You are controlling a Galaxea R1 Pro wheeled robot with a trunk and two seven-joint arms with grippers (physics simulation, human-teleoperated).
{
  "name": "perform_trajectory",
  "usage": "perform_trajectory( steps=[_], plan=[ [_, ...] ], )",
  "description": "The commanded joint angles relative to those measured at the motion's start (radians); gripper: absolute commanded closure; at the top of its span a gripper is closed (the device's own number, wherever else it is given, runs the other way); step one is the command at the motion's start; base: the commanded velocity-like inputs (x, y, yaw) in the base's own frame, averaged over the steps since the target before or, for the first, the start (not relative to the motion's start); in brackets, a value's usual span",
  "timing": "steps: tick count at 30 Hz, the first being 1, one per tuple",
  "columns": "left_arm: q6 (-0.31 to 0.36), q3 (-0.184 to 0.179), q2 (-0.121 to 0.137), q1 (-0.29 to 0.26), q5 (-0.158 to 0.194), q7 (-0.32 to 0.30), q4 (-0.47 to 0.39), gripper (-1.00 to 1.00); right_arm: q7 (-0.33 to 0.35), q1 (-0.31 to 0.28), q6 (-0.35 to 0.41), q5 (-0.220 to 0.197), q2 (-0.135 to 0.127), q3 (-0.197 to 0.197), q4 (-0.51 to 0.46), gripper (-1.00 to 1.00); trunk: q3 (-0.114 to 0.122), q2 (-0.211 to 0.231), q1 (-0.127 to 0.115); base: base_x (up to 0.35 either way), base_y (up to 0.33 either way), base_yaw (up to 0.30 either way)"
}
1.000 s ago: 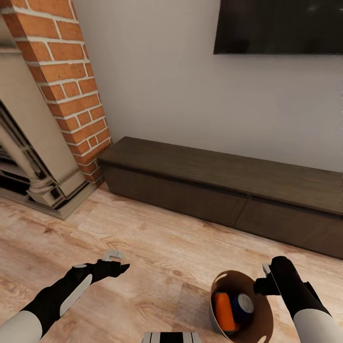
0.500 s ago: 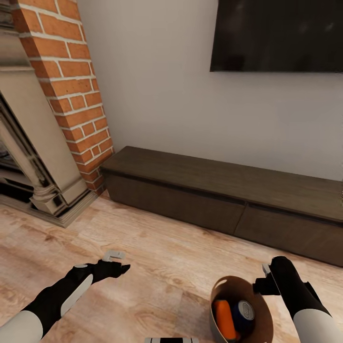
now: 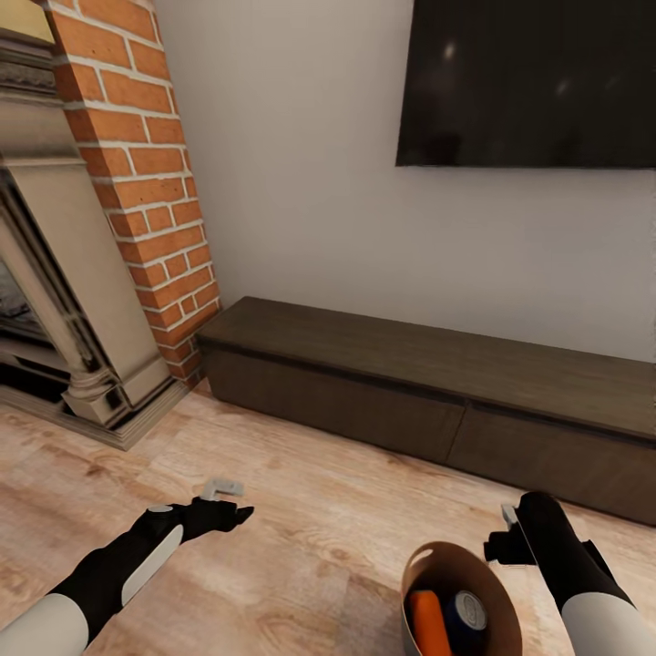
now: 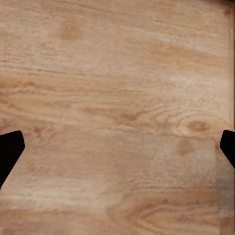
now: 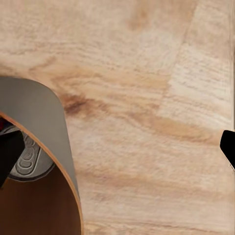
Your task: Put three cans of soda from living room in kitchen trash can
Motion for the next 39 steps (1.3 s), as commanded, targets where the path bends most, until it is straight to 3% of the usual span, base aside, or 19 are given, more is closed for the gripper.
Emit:
perform_trajectory(
  steps=[1, 7, 8, 14, 19, 23, 26, 28, 32, 39],
  plan=[
    [0.000, -0.001, -0.003, 0.000, -0.001, 0.001, 0.000, -1.00, 0.000, 0.001, -0.009, 0.000, 0.000, -0.001, 0.000, -1.00, 0.004, 0.000, 0.000, 0.000, 0.000, 0.000],
    [0.002, -0.002, -0.025, 0.000, -0.009, 0.011, 0.002, -1.00, 0.000, 0.002, -0.024, -0.001, 0.001, -0.008, 0.000, -1.00, 0.027, 0.002, -0.003, 0.000, 0.000, 0.000],
    [0.002, -0.001, -0.033, 0.000, -0.012, 0.023, 0.003, -1.00, 0.000, 0.003, -0.035, 0.000, 0.003, -0.025, -0.001, -1.00, 0.031, 0.002, -0.004, 0.000, 0.000, 0.000],
    [0.008, 0.001, -0.040, 0.000, -0.013, 0.041, 0.003, -1.00, 0.003, 0.005, -0.089, -0.001, 0.007, -0.081, -0.001, -1.00, 0.050, 0.044, -0.027, 0.000, 0.000, 0.000],
    [0.009, 0.002, -0.041, 0.000, -0.013, 0.046, 0.004, -1.00, 0.011, 0.007, -0.139, -0.002, 0.008, -0.094, -0.004, -1.00, 0.066, 0.079, -0.046, 0.000, 0.000, 0.000],
    [0.010, 0.003, -0.041, 0.001, -0.013, 0.048, 0.003, -1.00, 0.054, 0.014, -0.159, -0.021, 0.008, -0.115, -0.024, -1.00, 0.078, 0.107, -0.061, 0.000, 0.000, 0.000],
    [0.011, 0.004, -0.042, 0.001, -0.013, 0.062, 0.003, -1.00, 0.122, 0.074, -0.166, -0.038, 0.008, -0.132, -0.104, -1.00, 0.087, 0.128, -0.073, 0.000, 0.000, 0.000],
    [0.011, 0.004, -0.042, 0.001, -0.013, 0.064, 0.004, -1.00, 0.126, 0.082, -0.168, -0.039, 0.008, -0.134, -0.110, -1.00, 0.094, 0.142, -0.080, 0.000, 0.000, 0.000],
    [0.010, 0.004, -0.049, 0.001, -0.013, 0.085, 0.004, -1.00, 0.126, 0.117, -0.258, -0.040, 0.009, -0.136, -0.119, -1.00, 0.106, 0.170, -0.096, 0.000, 0.000, 0.000],
    [0.009, 0.003, -0.060, 0.003, -0.015, 0.138, 0.006, -1.00, 0.123, 0.162, -0.341, -0.039, 0.012, -0.137, -0.120, -1.00, 0.128, 0.219, -0.122, 0.000, 0.000, 0.000]
  ],
)
